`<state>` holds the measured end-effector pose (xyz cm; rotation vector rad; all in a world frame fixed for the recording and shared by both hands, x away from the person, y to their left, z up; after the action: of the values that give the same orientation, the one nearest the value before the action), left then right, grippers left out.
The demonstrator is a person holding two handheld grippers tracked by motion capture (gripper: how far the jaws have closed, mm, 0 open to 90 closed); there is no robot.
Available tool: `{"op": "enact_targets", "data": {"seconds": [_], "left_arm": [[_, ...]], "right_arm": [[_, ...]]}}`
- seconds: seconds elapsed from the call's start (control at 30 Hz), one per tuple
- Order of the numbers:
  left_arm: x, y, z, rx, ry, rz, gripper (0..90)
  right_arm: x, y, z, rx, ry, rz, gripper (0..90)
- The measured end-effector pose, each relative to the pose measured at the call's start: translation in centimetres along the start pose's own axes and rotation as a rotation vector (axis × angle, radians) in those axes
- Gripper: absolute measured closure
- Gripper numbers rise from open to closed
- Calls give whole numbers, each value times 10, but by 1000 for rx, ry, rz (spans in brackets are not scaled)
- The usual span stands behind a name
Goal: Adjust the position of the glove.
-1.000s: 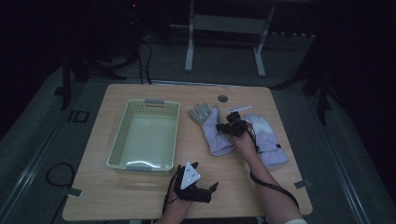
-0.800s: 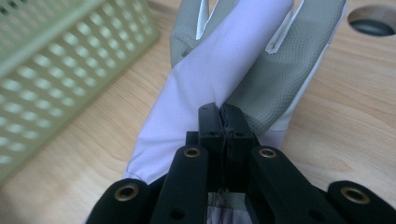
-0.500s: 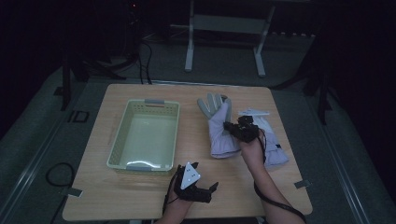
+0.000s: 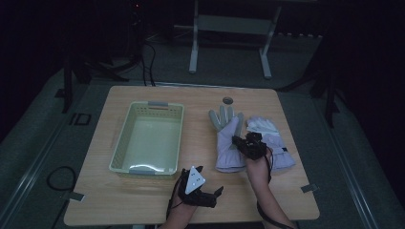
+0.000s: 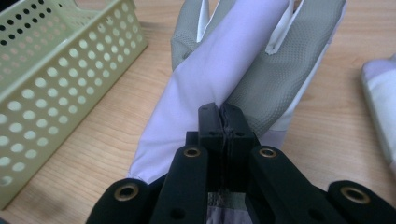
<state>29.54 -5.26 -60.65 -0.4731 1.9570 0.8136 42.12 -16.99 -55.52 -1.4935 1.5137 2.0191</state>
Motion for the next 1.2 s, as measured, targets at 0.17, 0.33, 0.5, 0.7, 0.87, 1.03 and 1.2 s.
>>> {"op": "enact_targets", "data": {"seconds": [0.17, 0.33, 0.5, 0.7, 0.87, 1.03, 1.2], "left_arm": [[0, 0, 0, 1, -1, 1, 11], [0, 0, -1, 4, -2, 0, 11], [0, 0, 0, 7, 0, 2, 11], [0, 0, 0, 5, 0, 1, 11], [0, 0, 0, 4, 1, 2, 11], [0, 0, 0, 3, 2, 1, 11], [0, -1, 0, 1, 7, 1, 11]], "right_arm": [[12, -16, 5, -9, -7, 30, 882], [27, -34, 6, -2, -8, 72, 879], [34, -39, 5, -3, -26, 74, 870], [23, -28, 4, -28, 12, 43, 729], [7, -7, -10, -8, 86, 11, 641], [-1, 16, -42, 20, 117, -16, 611], [2, 39, -82, 50, 133, -11, 618]]}}
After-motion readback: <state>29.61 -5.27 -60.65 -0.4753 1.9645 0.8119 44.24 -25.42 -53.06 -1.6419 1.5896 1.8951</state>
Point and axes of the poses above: each handheld gripper's, and its own axes: y roughly backward along the jaws, x roughly out of its underside, z roughly to its left, the point moved 9 cm from there along -y, roughly forward along the jaws, and after that the axes turned 15 degrees about y, right-handed, at the moved point
